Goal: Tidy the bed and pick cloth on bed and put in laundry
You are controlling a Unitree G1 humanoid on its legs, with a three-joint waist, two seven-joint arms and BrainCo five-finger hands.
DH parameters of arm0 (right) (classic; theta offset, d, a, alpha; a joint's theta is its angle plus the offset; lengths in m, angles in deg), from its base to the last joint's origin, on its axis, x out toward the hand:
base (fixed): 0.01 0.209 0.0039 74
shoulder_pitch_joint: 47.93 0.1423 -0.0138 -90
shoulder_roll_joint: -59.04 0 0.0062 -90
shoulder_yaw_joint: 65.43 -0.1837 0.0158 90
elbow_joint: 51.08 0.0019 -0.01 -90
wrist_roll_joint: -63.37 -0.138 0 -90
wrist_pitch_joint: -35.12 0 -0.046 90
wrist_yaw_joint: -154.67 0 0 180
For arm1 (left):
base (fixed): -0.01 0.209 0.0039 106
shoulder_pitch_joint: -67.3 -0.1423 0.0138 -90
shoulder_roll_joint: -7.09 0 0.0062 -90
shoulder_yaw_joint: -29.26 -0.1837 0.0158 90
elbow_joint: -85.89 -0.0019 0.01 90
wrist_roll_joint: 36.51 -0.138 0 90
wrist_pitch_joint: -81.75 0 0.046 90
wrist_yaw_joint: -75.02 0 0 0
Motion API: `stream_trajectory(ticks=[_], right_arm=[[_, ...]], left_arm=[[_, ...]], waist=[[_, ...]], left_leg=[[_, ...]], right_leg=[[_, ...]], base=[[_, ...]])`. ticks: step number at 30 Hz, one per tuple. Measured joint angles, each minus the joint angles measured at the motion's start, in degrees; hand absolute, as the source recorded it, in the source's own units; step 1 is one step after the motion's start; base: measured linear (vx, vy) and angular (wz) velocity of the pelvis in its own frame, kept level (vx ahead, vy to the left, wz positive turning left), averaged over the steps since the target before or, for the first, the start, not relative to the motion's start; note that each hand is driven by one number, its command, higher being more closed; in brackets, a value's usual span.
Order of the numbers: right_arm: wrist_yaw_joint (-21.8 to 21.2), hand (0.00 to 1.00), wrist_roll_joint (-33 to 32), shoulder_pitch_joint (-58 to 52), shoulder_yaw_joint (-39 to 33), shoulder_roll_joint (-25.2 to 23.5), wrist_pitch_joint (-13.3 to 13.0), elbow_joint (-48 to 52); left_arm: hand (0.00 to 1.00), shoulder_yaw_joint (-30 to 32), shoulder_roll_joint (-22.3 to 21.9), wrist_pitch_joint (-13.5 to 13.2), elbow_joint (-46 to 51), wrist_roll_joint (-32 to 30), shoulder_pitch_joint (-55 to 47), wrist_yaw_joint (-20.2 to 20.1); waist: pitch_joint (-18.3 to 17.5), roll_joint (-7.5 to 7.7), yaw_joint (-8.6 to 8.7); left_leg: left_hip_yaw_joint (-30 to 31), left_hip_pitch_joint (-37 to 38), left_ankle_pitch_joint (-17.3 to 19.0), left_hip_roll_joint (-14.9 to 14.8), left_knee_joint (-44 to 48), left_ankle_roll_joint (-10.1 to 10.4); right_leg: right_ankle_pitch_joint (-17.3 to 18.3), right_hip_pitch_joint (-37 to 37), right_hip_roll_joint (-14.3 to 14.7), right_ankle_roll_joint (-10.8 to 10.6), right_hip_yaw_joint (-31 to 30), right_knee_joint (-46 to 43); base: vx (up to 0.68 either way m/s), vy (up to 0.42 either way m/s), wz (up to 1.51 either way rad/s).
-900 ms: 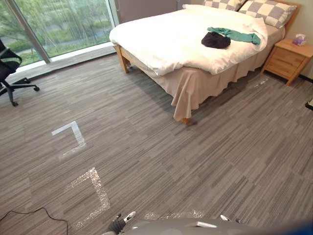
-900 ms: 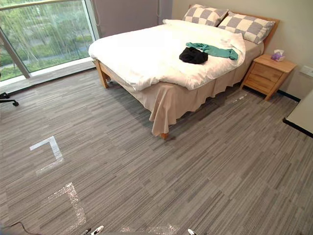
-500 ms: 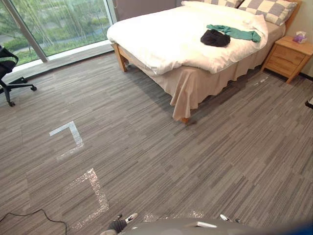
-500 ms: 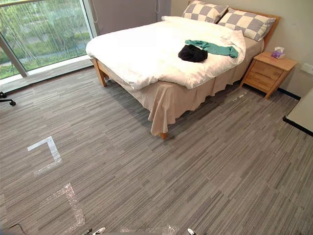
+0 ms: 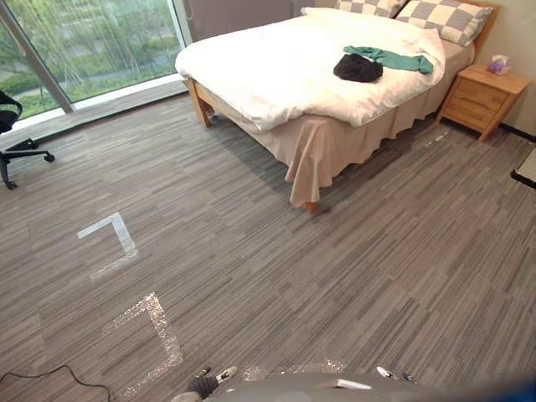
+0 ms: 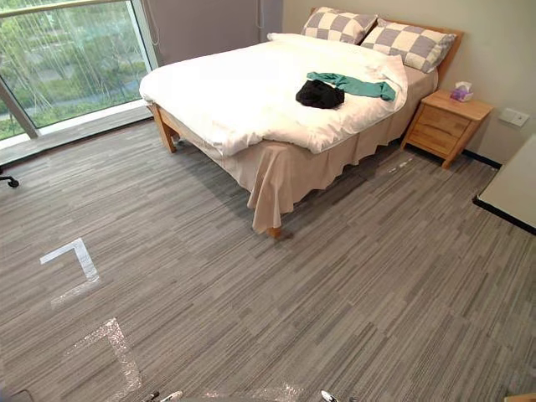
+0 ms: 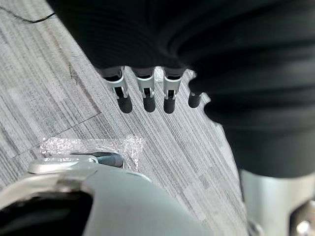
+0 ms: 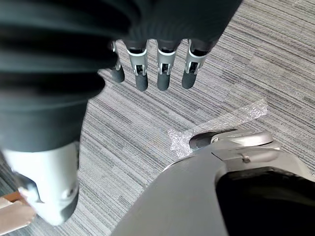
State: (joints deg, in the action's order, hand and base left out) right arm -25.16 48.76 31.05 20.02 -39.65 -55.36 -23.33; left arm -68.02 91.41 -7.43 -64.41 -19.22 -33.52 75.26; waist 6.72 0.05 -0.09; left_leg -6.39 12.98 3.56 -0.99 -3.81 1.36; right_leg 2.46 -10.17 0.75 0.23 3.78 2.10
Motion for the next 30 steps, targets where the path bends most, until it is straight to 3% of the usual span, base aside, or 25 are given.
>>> stream_trajectory(ticks=[2,5,6,7,9,11,13,14,15,17,18,19,20,21,23,24,25,27,29,30], right_arm=[[0.23,0.0,-1.0,0.09,0.0,-0.12,0.05,0.44],[1.11,0.0,-2.75,1.1,-0.14,-0.78,0.14,1.37],[1.76,0.0,-3.42,1.12,-1.18,-1.76,0.11,1.67],[2.14,0.0,-4.09,1.09,-1.57,-2.14,0.14,1.65],[2.7,0.0,-5.55,0.66,-1.97,-2.51,0.7,1.68],[2.79,0.0,-5.51,0.55,-2.0,-2.36,1.36,1.7],[2.84,0.0,-5.47,0.74,-2.66,-1.53,2.02,1.72],[2.85,0.0,-5.45,0.75,-3.32,-1.27,2.09,1.73],[2.87,0.0,-5.47,0.6,-4.52,-0.57,2.33,1.62],[2.88,0.0,-5.22,-0.12,-4.59,-1.43,2.99,1.7],[3.01,0.0,-5.12,-0.98,-5.34,-2.35,3.29,1.69],[3.01,0.0,-5.03,-1.38,-5.92,-2.91,3.32,1.76],[2.91,0.0,-4.19,-1.58,-6.06,-2.87,3.4,1.69],[2.77,0.0,-2.98,-1.55,-5.66,-2.93,3.44,1.72],[2.78,0.0,-1.91,-1.4,-5.76,-2.68,3.52,1.74],[2.96,0.0,-0.61,-1.23,-6.1,-2.13,4.0,1.68],[3.29,0.0,0.69,-1.09,-6.43,-1.59,4.47,1.55],[3.29,0.0,3.96,-0.81,-5.91,0.27,4.51,1.19],[2.72,0.0,7.1,0.65,-5.42,1.62,4.49,-0.35],[2.38,0.0,8.41,2.27,-4.54,2.08,4.51,-1.38]], left_arm=[[0.0,-1.32,0.49,-0.02,0.0,0.3,0.3,0.0],[0.0,-2.82,1.68,0.03,0.01,1.9,1.44,-0.1],[0.0,-2.96,2.27,0.09,-0.02,2.23,1.99,-0.11],[0.0,-3.1,2.55,0.11,-0.03,2.25,1.94,-0.11],[0.0,-3.37,2.78,0.09,-0.04,2.34,2.04,0.02],[0.0,-3.87,2.73,0.36,-0.9,2.36,1.99,0.04],[0.0,-3.87,1.77,0.37,-1.43,2.39,2.83,0.03],[0.0,-3.88,1.24,0.44,-1.51,2.35,3.45,0.01],[0.0,-3.75,0.74,0.61,-1.8,2.07,4.01,-0.24],[0.0,-3.46,0.96,0.53,-1.87,0.91,3.82,-0.55],[0.0,-3.25,1.73,0.35,-1.86,0.01,3.79,-1.29],[0.0,-3.04,1.93,0.19,-1.86,0.0,3.69,-1.53],[0.0,-2.37,1.63,0.18,-1.88,-0.13,3.49,-1.67],[0.0,-2.09,1.51,0.21,-1.92,-1.0,3.73,-1.92],[0.0,-2.03,1.46,0.21,-1.88,-0.96,4.6,-2.32],[0.0,-2.03,0.83,0.24,-1.84,-1.0,4.58,-2.36],[0.0,-1.38,0.11,0.18,-1.63,-0.95,4.74,-2.31],[0.0,-1.01,-0.73,-0.78,-0.71,-0.91,4.87,-1.45],[0.0,-0.96,-1.28,-1.36,0.66,0.02,4.6,-1.32],[0.0,-0.58,-1.27,-1.81,0.87,1.05,4.64,-1.99]], waist=[[0.57,0.2,0.51],[3.76,1.04,0.68],[4.5,1.66,0.79],[4.63,1.86,0.85],[5.14,1.93,0.99],[5.35,1.51,1.96],[6.48,0.04,2.17],[7.33,-0.97,2.34],[8.43,-2.2,2.93],[8.7,-1.97,2.91],[8.39,-0.56,2.86],[8.37,-0.08,2.76],[8.21,-0.21,2.76],[7.68,-0.57,3.32],[7.09,-0.72,4.01],[6.8,-1.74,4.1],[6.35,-2.63,4.19],[5.23,-4.51,4.16],[4.6,-5.75,4.13],[4.64,-5.74,3.69]], left_leg=[[-0.63,0.0,0.54,-0.18,0.75,0.64],[-3.73,-0.42,2.98,-0.1,5.04,0.46],[-5.22,-0.76,4.3,0.19,6.99,0.07],[-5.87,-1.17,5.12,0.1,8.13,0.1],[-8.27,-1.11,7.05,-1.47,10.51,0.89],[-9.92,-0.65,7.47,-2.92,10.77,1.54],[-11.88,1.36,7.37,-4.52,10.04,1.64],[-12.56,2.28,7.38,-5.24,9.81,1.65],[-13.67,3.46,7.74,-6.39,10.0,1.97],[-15.37,4.65,8.94,-7.77,10.29,3.61],[-16.67,5.39,10.61,-8.96,11.87,5.37],[-17.02,5.83,11.41,-9.61,12.7,6.1],[-18.22,6.6,12.74,-11.2,13.86,7.1],[-18.6,6.53,13.4,-13.03,14.04,7.66],[-18.76,6.24,13.81,-14.28,13.53,6.47],[-17.96,5.36,12.76,-15.17,16.88,4.74],[-16.62,1.84,10.6,-17.29,25.06,1.91],[-13.25,-4.79,6.76,-20.43,39.25,-1.21],[-9.47,-10.1,8.52,-20.58,52.86,0.19],[-6.4,-13.04,10.2,-18.28,58.69,1.15]], right_leg=[[2.0,2.13,-0.05,0.07,-0.36,-4.16],[10.02,8.29,-2.47,-3.69,2.06,-18.51],[12.26,9.86,-5.37,-3.05,6.45,-22.56],[12.71,10.15,-6.48,-2.31,8.61,-23.62],[12.66,10.08,-8.27,-1.3,14.11,-24.0],[11.18,9.9,-6.8,0.2,14.38,-22.88],[9.71,10.92,-6.31,-2.25,15.73,-26.52],[10.07,13.07,-6.84,-3.85,16.38,-30.28],[12.13,14.76,-7.54,-3.91,16.94,-32.88],[11.48,16.96,-10.04,-4.01,17.2,-31.33],[9.25,17.89,-12.56,-3.93,17.48,-28.49],[7.35,18.04,-13.55,-3.53,18.34,-28.25],[6.56,18.03,-13.4,-1.27,20.5,-29.89],[9.39,19.5,-12.01,0.78,20.62,-32.66],[14.08,21.85,-11.31,1.62,20.72,-37.18],[16.12,22.18,-10.32,3.1,20.99,-37.79],[17.03,21.56,-9.07,3.59,20.95,-36.61],[17.32,18.58,-6.24,3.81,20.61,-32.47],[16.52,14.41,-3.5,5.58,19.36,-27.54],[15.67,11.3,-1.91,6.9,17.92,-23.96]], base=[[-0.01,-0.018,-0.18],[-0.06,-0.007,-0.42],[-0.07,0.0,-0.46],[-0.03,-0.007,-0.56],[0.04,-0.032,-0.57],[0.09,-0.083,-0.49],[0.11,-0.09,-0.51],[0.0,-0.045,-0.46],[0.01,-0.045,-0.5],[0.04,-0.112,-0.5],[0.1,-0.234,-0.43],[0.16,-0.29,-0.56],[0.23,-0.332,-0.44],[0.27,-0.388,-0.34],[0.27,-0.336,-0.06],[0.29,-0.319,-0.12],[0.3,-0.334,-0.18],[0.37,-0.311,-0.25],[0.41,-0.229,-0.36],[0.29,-0.154,-0.5]])
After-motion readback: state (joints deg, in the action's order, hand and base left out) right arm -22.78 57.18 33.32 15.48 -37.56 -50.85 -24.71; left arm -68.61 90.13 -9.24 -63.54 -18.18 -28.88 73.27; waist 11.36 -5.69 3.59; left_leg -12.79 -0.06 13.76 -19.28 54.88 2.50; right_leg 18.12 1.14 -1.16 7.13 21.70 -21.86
